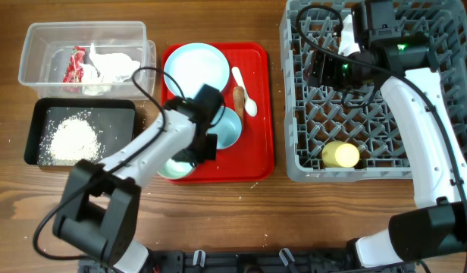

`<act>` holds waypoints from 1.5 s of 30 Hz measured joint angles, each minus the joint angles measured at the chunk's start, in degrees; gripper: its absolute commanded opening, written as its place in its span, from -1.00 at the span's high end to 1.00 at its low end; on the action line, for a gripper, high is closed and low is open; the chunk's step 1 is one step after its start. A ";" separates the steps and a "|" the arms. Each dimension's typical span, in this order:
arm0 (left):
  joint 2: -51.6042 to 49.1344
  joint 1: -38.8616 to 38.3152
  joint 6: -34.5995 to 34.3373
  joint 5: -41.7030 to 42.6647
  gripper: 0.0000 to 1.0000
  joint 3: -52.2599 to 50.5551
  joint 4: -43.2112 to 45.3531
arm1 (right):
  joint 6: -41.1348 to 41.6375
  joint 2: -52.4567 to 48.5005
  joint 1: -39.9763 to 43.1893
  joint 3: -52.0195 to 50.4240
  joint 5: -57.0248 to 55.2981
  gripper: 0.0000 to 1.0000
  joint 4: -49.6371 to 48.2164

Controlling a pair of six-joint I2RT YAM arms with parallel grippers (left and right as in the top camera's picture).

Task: Sort waste into correct bins and load items into the dishwasher rack
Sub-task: 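Tip the teal bowl over the black tray to dump the brown food, then place the teal bowl back on the red tray with the left gripper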

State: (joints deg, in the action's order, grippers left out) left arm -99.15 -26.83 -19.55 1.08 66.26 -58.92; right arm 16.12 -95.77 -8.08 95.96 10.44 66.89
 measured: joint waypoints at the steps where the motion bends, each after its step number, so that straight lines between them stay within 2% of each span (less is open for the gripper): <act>1: 1.03 1.66 0.57 1.40 0.92 1.44 -0.83 | 0.00 0.00 0.00 0.00 -0.02 -0.59 -0.04; 5: 10.21 13.31 4.61 9.60 0.92 6.25 0.09 | 0.00 0.00 0.00 0.00 -0.02 -0.58 -0.04; 8: 11.58 28.17 10.36 19.17 0.92 6.25 0.20 | 0.02 0.00 0.00 0.00 0.00 -0.59 -0.04; 10: 11.39 37.57 15.39 28.44 0.92 6.25 0.22 | 0.02 0.00 0.00 0.00 -0.02 -0.59 -0.11; 15: 7.63 59.36 27.10 54.03 0.92 4.81 0.17 | 0.02 0.00 0.00 0.00 0.00 -0.58 -1.36; 17: 4.02 64.81 30.42 63.87 0.92 2.69 0.07 | 0.00 0.00 0.00 0.00 -0.02 -0.59 -1.81; 19: -2.51 69.29 31.82 70.27 0.92 0.94 0.17 | 0.00 0.00 0.00 0.00 -0.02 -0.57 -2.03; 22: -9.84 70.99 32.35 79.45 0.92 0.66 -0.50 | 0.00 0.00 0.00 0.00 -0.02 -0.59 -2.16; 25: -11.91 71.06 31.47 84.85 0.92 0.48 -0.92 | 0.00 0.00 0.00 0.00 -0.02 -0.59 -2.16; 28: -11.91 71.06 30.56 86.68 0.92 0.48 -2.08 | 0.00 0.00 0.00 0.00 -0.02 -0.59 -2.16; 33: -11.91 71.06 24.09 87.36 0.92 0.46 -3.04 | 0.00 0.00 0.00 0.00 0.00 -0.59 -2.16; 36: -11.67 70.86 24.63 87.27 0.92 0.46 -2.40 | 0.00 0.00 0.00 0.00 -0.02 -0.58 -2.16; 38: -8.31 69.29 25.09 85.22 0.92 0.48 -2.56 | 0.00 0.00 0.00 0.00 0.00 -0.58 -2.16; 41: 5.09 59.78 25.22 78.23 0.92 1.07 -2.71 | 0.02 0.00 0.00 0.00 0.00 -0.59 -2.43; 43: 11.67 51.49 23.50 68.74 0.92 1.81 -2.73 | 0.02 0.00 0.00 0.00 0.00 -0.59 -2.67; 45: 13.90 42.69 20.06 55.82 0.92 1.86 -2.58 | 0.02 0.00 0.00 0.00 0.00 -0.59 -2.67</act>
State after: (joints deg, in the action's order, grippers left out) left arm -85.25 15.86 0.51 56.90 68.12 -61.49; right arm 16.14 -95.77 -8.08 95.96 10.44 64.23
